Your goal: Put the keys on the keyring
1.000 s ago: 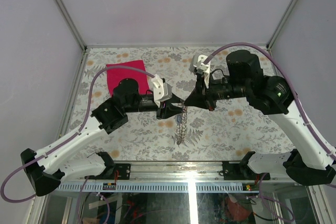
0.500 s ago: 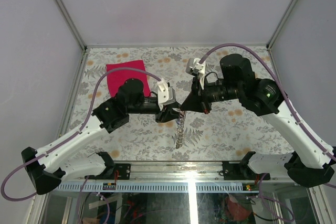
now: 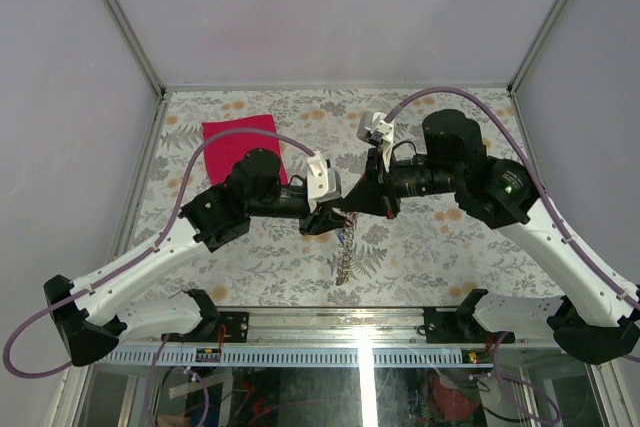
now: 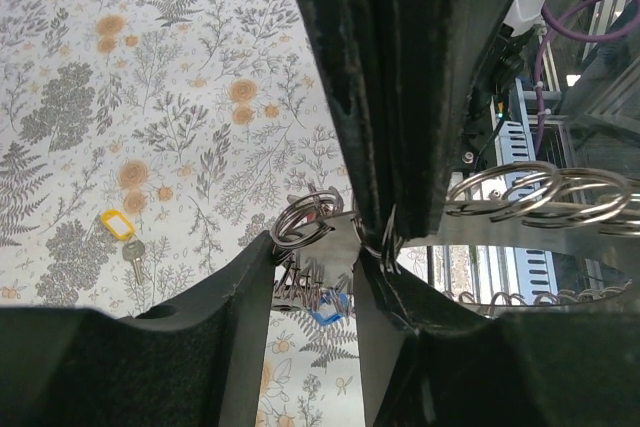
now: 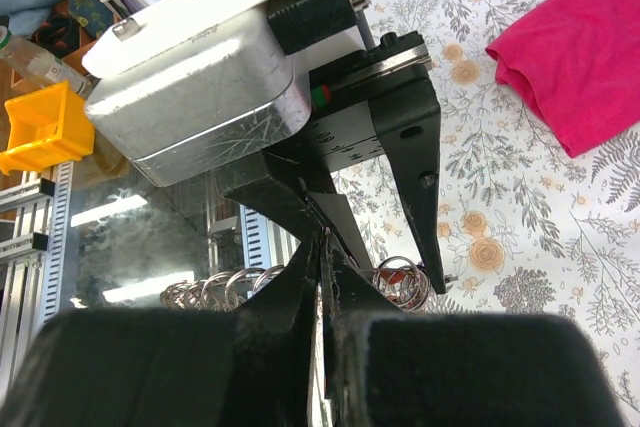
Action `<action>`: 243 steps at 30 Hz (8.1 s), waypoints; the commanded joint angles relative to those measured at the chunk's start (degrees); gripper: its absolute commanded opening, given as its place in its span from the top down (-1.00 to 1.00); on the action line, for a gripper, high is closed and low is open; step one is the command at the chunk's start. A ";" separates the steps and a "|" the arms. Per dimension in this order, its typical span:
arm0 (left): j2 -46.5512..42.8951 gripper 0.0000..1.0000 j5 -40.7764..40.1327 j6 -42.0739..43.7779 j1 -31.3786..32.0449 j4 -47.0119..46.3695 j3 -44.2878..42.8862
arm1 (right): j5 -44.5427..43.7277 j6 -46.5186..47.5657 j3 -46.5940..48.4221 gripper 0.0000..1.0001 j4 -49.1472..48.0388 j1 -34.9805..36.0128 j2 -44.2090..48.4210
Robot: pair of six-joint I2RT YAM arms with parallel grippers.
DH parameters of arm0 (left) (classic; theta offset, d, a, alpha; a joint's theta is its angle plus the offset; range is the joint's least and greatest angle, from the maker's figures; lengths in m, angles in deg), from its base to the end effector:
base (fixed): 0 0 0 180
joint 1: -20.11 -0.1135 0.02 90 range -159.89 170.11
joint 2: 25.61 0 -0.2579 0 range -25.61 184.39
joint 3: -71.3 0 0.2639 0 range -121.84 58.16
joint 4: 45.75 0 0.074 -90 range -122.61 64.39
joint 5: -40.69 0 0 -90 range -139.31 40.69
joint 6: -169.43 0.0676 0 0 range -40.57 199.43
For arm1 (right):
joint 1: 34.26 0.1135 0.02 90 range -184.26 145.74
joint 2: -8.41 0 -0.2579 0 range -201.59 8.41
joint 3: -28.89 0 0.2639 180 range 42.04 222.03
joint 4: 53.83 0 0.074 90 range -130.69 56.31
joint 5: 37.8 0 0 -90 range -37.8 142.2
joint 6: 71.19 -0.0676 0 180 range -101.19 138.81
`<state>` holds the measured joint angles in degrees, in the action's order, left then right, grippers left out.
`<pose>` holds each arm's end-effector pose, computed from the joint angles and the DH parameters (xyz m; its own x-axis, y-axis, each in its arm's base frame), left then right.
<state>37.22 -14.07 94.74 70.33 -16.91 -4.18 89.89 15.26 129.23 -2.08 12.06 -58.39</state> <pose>0.1516 -0.2431 0.3647 0.0873 0.2322 -0.9687 0.9945 0.0367 0.0984 0.1493 0.2162 0.4565 -0.2757 -0.2177 -0.9363 -0.9582 0.1403 0.2495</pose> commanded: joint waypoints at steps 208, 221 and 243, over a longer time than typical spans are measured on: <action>-11.09 0.99 3.08 -22.49 0.77 -31.80 6.34 | 5.46 0.74 -23.72 1.00 -47.02 0.15 17.50; -8.23 1.00 -8.32 -21.90 0.76 -14.67 0.47 | -6.56 2.85 -26.44 0.35 -45.86 0.15 21.85; 11.14 1.00 -23.55 -24.14 0.76 19.25 -14.28 | -35.29 -9.47 -43.41 0.05 -34.58 0.16 29.37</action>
<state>46.34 -36.16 68.95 71.03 -4.43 -12.77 57.87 9.47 87.81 -35.37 11.91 -30.35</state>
